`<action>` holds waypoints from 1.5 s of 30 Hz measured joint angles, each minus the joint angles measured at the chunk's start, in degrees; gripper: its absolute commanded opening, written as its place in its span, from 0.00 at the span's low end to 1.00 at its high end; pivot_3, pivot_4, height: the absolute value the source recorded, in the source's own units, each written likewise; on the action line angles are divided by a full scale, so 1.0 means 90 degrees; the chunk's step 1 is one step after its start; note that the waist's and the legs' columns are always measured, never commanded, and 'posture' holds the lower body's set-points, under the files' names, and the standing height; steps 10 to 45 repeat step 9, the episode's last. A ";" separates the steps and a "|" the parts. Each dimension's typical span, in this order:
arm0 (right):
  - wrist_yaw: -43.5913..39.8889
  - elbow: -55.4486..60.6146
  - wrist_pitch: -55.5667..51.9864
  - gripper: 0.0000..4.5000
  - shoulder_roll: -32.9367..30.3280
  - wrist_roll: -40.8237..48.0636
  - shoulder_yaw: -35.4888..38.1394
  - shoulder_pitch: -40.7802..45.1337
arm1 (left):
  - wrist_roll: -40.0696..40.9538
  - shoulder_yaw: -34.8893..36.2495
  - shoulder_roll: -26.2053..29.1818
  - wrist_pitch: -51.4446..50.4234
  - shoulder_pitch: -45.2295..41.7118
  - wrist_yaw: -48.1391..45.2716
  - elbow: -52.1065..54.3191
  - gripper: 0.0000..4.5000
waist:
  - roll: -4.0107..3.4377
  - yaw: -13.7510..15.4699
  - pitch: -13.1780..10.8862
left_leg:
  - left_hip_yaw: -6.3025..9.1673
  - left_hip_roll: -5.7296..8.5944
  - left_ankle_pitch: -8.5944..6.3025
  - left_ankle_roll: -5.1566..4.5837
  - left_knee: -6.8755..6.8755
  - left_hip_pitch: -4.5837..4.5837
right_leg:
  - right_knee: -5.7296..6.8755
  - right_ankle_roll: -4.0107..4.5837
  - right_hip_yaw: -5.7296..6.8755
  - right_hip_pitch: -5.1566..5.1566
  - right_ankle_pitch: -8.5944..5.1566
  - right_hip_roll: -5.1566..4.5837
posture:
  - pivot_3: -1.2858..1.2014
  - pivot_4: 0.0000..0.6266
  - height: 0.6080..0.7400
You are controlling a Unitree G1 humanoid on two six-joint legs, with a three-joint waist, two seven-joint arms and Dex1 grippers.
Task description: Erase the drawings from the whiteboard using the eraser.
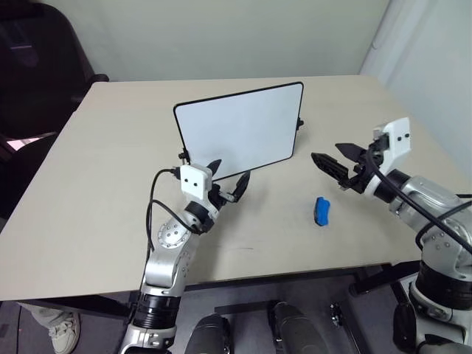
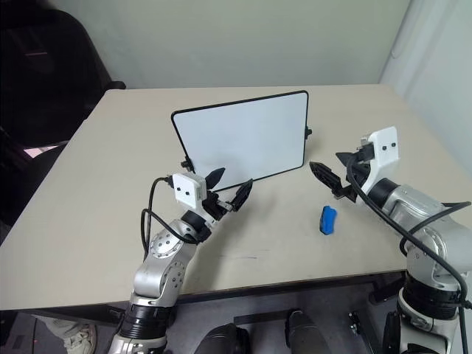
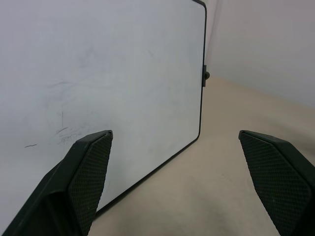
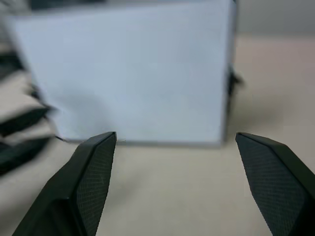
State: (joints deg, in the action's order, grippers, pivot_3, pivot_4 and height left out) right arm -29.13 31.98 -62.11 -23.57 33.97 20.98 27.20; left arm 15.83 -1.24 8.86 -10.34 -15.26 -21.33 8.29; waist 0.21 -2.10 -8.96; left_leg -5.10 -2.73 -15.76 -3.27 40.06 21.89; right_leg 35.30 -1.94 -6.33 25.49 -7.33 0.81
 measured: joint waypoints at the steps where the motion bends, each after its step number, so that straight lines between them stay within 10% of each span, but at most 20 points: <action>1: -0.0008 0.0027 0.0065 0.91 0.0022 0.0123 0.0023 -0.0008 | 0.0000 -0.0020 -0.0001 -0.0017 0.0000 -0.0004 0.0000 1.00 | 0.0000 0.0002 0.0000 | 0.0001 0.0000 0.0001 -0.0002 0.0000 0.0000 | -0.0013 -0.0002 0.0000 -0.0008 0.0002 -0.0001 | 0.52 0.24 1.00; 45: 0.0191 0.0260 0.0291 0.91 -0.0050 0.0512 0.0033 -0.0306 | -0.0001 -0.0066 0.0129 -0.0086 -0.0044 -0.0128 -0.0019 1.00 | 0.0000 0.0033 0.0000 | 0.0010 0.0013 -0.0007 -0.0013 0.0001 0.0003 | -0.0051 -0.0006 -0.0002 -0.0033 0.0002 -0.0017 | 0.52 0.24 1.00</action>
